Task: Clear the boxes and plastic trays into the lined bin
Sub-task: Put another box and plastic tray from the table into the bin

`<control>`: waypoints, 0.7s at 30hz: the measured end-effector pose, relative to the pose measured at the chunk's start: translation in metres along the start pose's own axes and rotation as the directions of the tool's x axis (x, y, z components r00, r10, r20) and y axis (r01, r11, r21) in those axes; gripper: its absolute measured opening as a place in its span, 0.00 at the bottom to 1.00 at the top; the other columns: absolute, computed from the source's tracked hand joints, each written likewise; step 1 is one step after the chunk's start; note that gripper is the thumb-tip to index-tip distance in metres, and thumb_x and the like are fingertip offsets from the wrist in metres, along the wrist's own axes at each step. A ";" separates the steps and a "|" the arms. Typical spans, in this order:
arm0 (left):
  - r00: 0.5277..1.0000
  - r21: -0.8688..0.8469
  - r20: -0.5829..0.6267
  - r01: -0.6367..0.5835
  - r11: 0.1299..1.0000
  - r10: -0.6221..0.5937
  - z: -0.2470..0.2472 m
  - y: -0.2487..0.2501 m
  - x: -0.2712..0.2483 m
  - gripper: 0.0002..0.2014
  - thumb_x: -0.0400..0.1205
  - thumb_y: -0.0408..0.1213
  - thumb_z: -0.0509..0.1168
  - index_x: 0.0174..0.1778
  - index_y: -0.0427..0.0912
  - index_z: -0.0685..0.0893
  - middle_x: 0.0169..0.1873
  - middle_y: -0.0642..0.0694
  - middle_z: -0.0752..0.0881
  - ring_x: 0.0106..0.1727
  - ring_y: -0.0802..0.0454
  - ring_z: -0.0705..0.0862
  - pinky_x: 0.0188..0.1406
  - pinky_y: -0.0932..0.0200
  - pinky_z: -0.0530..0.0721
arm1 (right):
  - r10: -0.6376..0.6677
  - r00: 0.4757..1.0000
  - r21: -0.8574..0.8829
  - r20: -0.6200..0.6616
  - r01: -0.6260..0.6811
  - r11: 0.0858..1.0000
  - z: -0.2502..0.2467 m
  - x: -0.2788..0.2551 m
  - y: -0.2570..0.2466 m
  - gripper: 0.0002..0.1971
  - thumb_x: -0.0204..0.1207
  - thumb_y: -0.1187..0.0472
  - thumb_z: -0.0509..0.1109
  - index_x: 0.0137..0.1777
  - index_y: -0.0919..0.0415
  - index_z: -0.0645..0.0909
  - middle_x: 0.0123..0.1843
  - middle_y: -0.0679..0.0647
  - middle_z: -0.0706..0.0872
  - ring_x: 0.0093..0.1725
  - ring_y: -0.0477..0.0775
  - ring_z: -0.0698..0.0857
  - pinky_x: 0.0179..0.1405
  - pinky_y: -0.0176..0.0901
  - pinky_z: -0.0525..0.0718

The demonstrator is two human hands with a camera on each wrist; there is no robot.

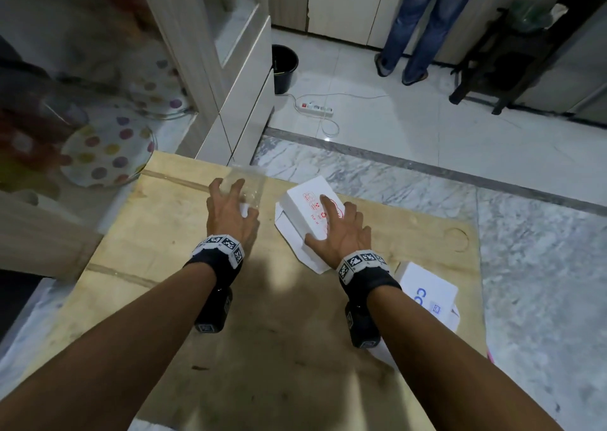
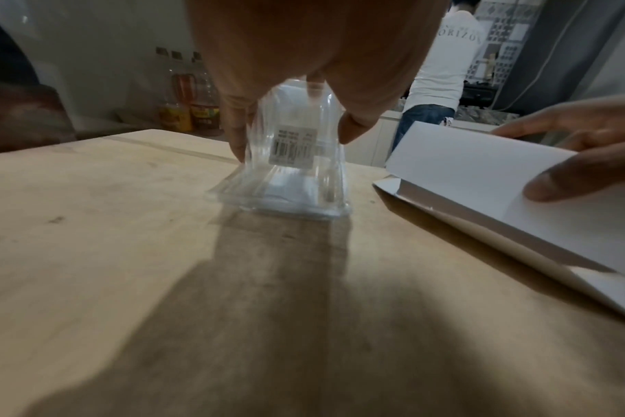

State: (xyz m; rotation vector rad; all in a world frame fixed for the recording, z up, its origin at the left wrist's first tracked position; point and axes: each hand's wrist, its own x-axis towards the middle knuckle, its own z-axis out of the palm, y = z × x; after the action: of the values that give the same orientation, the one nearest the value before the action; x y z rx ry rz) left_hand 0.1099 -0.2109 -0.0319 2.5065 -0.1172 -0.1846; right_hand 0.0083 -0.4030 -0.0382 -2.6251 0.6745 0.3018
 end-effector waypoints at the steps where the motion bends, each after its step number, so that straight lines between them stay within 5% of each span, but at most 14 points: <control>1: 1.000 0.009 0.010 -0.027 1.000 0.027 -0.001 -0.004 -0.003 0.27 0.77 0.38 0.67 0.73 0.51 0.74 0.79 0.44 0.59 0.72 0.38 0.69 0.68 0.46 0.76 | 0.007 1.000 0.007 -0.007 -0.007 1.000 0.002 -0.005 -0.001 0.45 0.65 0.34 0.67 0.81 0.38 0.53 0.76 0.57 0.63 0.73 0.64 0.66 0.69 0.65 0.68; 6: 0.987 -0.015 0.075 -0.142 0.990 0.143 -0.009 -0.027 -0.028 0.26 0.75 0.37 0.67 0.71 0.55 0.75 0.72 0.41 0.68 0.62 0.35 0.79 0.58 0.47 0.83 | 0.054 0.998 0.029 -0.030 -0.053 0.998 0.012 -0.035 -0.005 0.44 0.65 0.35 0.67 0.81 0.39 0.54 0.75 0.57 0.63 0.72 0.64 0.66 0.70 0.64 0.68; 14: 0.949 -0.007 0.140 -0.286 0.958 0.284 -0.033 -0.051 -0.071 0.26 0.74 0.40 0.69 0.70 0.51 0.76 0.77 0.49 0.64 0.49 0.38 0.85 0.43 0.49 0.85 | 0.107 0.984 0.070 -0.145 -0.098 0.993 -0.011 -0.083 -0.018 0.41 0.66 0.39 0.67 0.80 0.40 0.57 0.71 0.56 0.65 0.70 0.64 0.68 0.66 0.62 0.71; 21: 0.883 -0.042 0.090 -0.459 0.887 0.461 -0.073 0.004 -0.083 0.26 0.75 0.41 0.71 0.70 0.49 0.75 0.75 0.49 0.69 0.41 0.35 0.84 0.47 0.50 0.83 | 0.176 0.937 0.112 -0.302 -0.148 0.983 -0.067 -0.128 -0.020 0.42 0.64 0.41 0.70 0.80 0.39 0.58 0.72 0.57 0.67 0.69 0.65 0.70 0.64 0.60 0.73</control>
State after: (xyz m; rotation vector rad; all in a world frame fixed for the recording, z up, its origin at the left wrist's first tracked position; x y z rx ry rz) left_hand 0.0397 -0.1618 0.0378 2.3698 -0.7409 -0.1092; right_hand -0.0845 -0.3637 0.0672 -2.5604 0.9874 -0.0993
